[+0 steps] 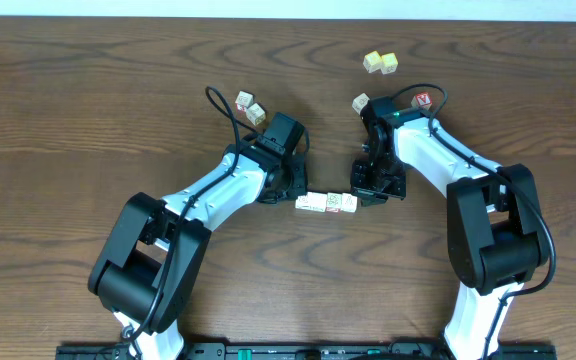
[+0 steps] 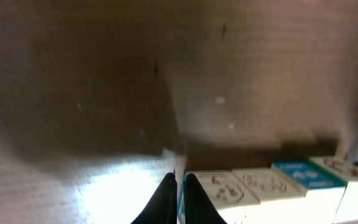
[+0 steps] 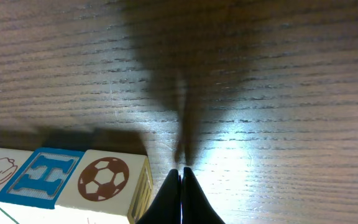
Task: Lift 4 blocks
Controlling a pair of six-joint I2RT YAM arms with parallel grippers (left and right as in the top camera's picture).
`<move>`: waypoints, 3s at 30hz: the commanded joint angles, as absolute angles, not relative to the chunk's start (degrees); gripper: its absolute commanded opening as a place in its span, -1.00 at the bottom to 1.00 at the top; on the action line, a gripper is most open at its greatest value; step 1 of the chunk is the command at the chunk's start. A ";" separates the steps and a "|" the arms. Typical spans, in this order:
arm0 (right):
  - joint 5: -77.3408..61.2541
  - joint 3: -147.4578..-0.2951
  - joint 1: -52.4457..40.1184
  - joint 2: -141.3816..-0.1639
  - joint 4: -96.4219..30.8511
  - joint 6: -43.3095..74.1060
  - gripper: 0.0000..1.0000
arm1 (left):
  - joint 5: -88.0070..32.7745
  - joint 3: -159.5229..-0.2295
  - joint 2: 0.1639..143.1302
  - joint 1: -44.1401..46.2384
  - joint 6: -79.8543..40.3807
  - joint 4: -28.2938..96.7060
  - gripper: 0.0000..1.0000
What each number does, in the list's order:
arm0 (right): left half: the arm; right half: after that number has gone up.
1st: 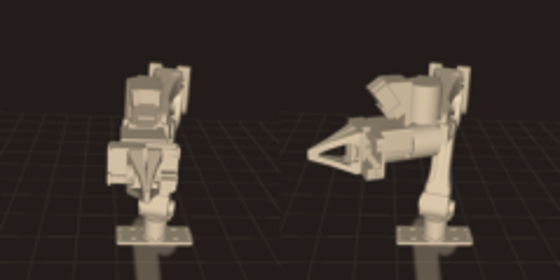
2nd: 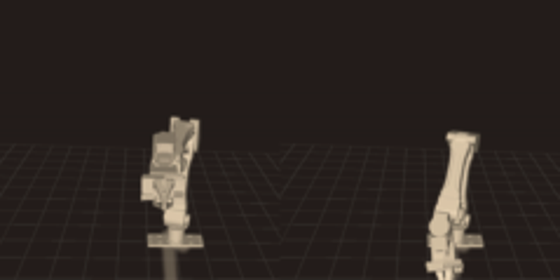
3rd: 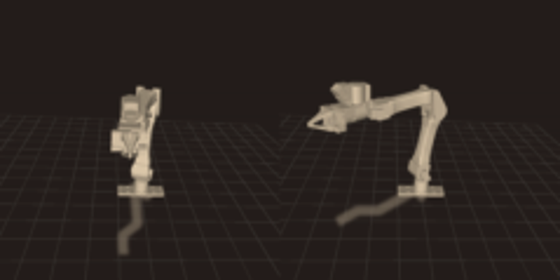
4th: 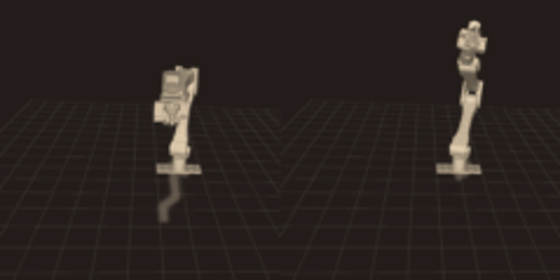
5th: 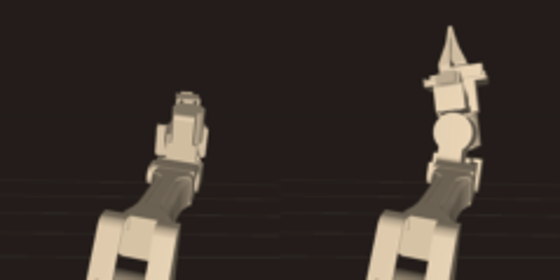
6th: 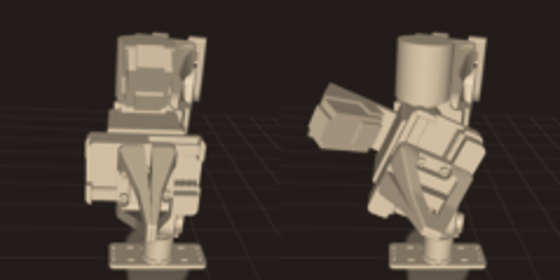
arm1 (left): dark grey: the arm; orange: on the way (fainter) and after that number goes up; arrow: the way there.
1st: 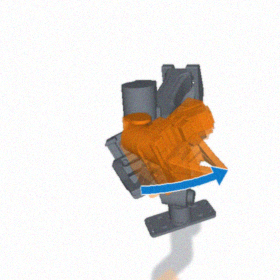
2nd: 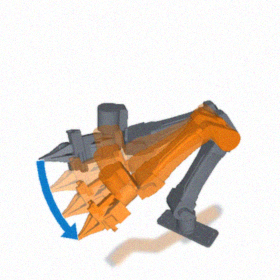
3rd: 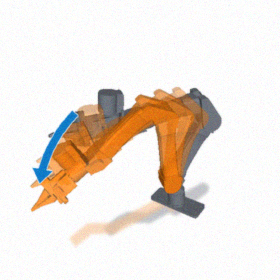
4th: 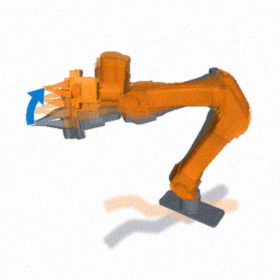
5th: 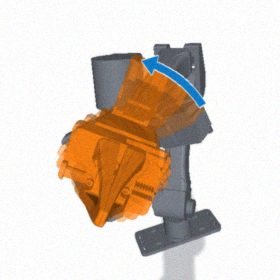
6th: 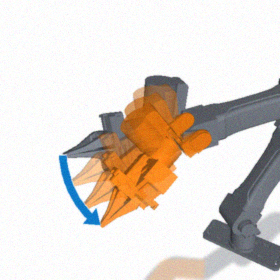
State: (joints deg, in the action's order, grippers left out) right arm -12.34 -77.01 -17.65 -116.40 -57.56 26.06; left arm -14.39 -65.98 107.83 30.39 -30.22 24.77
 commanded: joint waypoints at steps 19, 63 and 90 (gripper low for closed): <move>-14.70 -76.71 -17.96 -115.13 -55.72 21.34 -0.98 | -10.07 -65.58 108.33 30.37 -32.49 27.35 -0.85; -9.69 -76.71 -18.15 -115.13 -57.89 20.95 -0.98 | -14.31 -65.56 108.33 30.35 -33.28 30.57 -0.85; -13.82 -76.71 -18.85 -115.13 -57.34 20.97 -0.98 | -15.77 -64.93 108.36 33.45 -31.16 30.39 -0.85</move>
State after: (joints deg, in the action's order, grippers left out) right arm -12.34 -77.01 -18.31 -116.40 -57.45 20.38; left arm -15.79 -65.87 107.85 32.53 -32.12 30.39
